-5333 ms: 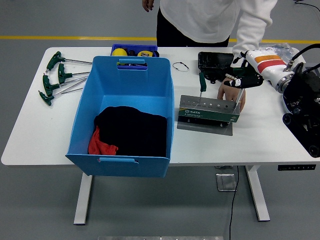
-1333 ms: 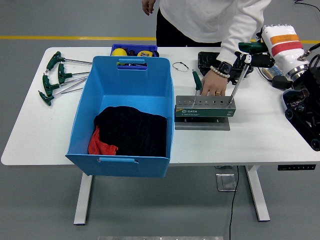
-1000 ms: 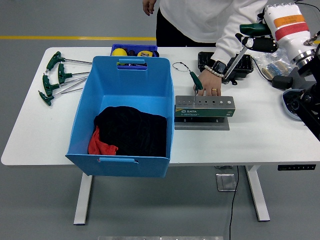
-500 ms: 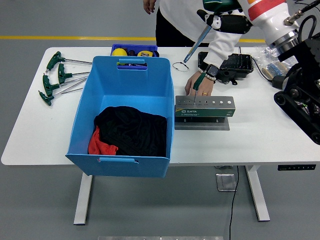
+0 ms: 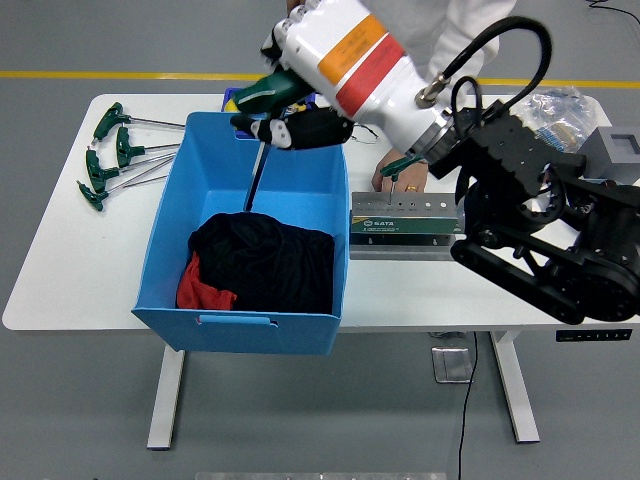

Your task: Lift tool from toolbox,place it in box,lift tool from toolbox,place it in box

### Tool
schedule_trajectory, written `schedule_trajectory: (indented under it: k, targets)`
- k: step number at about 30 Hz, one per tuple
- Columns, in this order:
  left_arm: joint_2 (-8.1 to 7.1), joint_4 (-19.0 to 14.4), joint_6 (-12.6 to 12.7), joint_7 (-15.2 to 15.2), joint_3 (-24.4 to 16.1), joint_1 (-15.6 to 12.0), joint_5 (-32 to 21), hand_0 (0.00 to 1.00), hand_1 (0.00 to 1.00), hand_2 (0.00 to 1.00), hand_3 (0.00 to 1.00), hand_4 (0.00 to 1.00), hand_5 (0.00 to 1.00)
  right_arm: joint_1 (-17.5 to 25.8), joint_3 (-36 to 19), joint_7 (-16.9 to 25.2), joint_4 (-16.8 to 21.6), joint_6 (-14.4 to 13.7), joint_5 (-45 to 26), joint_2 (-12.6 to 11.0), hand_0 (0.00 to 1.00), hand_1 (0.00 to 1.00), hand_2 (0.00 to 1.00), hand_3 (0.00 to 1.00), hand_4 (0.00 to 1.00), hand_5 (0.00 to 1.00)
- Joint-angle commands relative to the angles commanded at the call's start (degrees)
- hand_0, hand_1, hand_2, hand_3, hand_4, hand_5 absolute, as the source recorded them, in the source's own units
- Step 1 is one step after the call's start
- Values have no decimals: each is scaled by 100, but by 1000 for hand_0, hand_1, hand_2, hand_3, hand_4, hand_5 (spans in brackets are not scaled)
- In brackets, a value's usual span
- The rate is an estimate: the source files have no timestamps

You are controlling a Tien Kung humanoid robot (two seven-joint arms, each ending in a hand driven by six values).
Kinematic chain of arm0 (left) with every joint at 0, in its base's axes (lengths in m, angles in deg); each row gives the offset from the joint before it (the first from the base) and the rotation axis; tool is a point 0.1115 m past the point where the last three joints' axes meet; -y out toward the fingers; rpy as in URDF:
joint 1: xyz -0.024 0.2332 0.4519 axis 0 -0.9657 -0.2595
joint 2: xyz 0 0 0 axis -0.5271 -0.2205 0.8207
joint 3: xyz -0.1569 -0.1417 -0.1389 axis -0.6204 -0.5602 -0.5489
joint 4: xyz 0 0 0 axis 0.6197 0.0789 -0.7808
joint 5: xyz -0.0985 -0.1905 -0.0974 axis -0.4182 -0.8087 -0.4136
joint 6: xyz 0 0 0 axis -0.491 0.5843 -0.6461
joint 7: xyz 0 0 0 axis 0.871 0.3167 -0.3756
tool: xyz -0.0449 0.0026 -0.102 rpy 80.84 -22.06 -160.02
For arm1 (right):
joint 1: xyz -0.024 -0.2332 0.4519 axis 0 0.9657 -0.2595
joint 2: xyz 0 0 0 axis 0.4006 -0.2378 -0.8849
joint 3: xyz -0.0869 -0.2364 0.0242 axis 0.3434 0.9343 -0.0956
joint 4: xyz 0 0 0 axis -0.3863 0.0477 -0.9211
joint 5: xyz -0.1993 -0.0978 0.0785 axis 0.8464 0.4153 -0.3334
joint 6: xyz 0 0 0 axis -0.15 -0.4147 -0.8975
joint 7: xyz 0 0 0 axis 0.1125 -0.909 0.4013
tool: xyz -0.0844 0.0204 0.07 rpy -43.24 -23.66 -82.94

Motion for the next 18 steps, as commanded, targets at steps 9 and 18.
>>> schedule_trajectory:
  k: [9, 18]
  targets:
    - [-31, 0, 57, 14, 138, 19, -98, 749, 718, 706, 671, 687, 628, -328, 999, 106, -511, 50, 166, 301, 2, 2, 2, 7, 829, 556]
    - [-37, 0, 77, 24, 158, 52, -128, 751, 717, 703, 668, 687, 631, -474, 1181, 42, -954, 771, 431, 528, 379, 233, 338, 415, 857, 535]
